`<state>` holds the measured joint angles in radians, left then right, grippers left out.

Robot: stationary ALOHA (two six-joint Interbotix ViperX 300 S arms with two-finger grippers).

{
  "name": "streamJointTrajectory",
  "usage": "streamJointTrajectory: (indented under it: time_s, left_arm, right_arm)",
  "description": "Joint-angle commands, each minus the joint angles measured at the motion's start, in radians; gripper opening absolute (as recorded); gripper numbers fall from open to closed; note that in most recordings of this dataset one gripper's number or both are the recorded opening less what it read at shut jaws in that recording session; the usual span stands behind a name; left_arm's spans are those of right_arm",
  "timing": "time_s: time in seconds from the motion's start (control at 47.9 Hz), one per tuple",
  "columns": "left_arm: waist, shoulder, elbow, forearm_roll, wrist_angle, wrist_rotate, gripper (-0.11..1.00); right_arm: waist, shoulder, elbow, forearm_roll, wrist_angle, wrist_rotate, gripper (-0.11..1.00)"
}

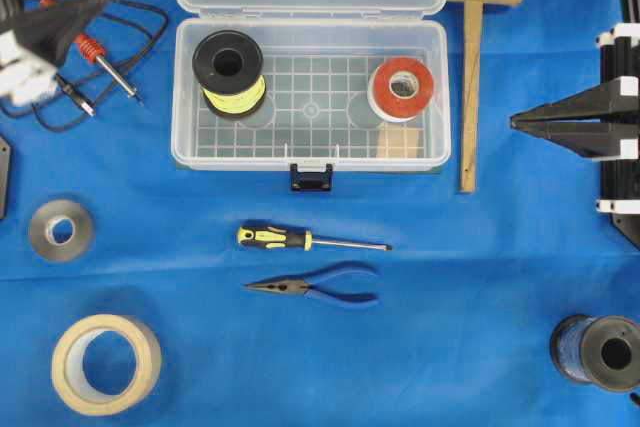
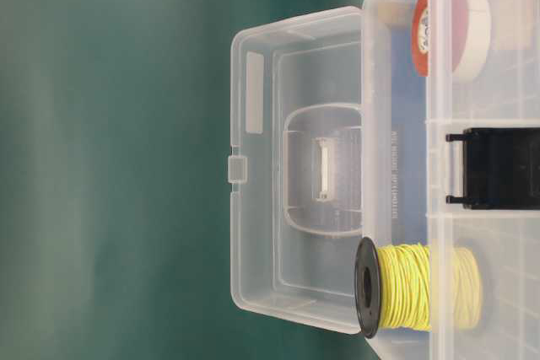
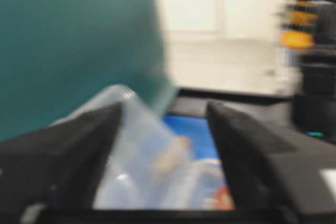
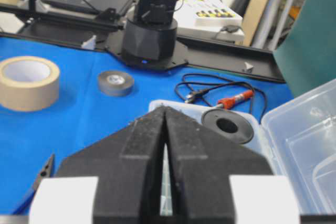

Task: Close the tool box with the left arm.

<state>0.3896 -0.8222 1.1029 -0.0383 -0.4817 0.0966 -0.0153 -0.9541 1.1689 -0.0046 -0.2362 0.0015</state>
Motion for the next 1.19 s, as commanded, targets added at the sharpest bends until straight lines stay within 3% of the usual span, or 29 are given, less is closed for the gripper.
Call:
streamJointTrajectory:
  time_s: [0.0,0.104,0.439,0.752,1.17]
  left_arm:
    - [0.061,0.057,-0.061,-0.002,-0.011,-0.002,0.75]
    - [0.112,0.144,-0.124,-0.002,-0.009,0.003,0.92]
    - [0.215,0.472,-0.374,-0.002,0.048,0.012,0.93]
    - [0.311,0.712,-0.647,0.002,0.342,0.049,0.93]
    - [0.319,0.859,-0.847,0.002,0.804,0.123,0.94]
  right_arm:
    - [-0.002,0.006,-0.026,0.002,0.000,0.002,0.00]
    - [-0.002,0.008,-0.026,0.002,0.009,0.002,0.00]
    - [-0.006,0.012,-0.025,0.002,0.029,0.000,0.00]
    - [-0.006,0.026,-0.020,0.002,0.046,0.000,0.00]
    - [-0.008,0.048,-0.015,0.002,0.046,-0.002,0.00]
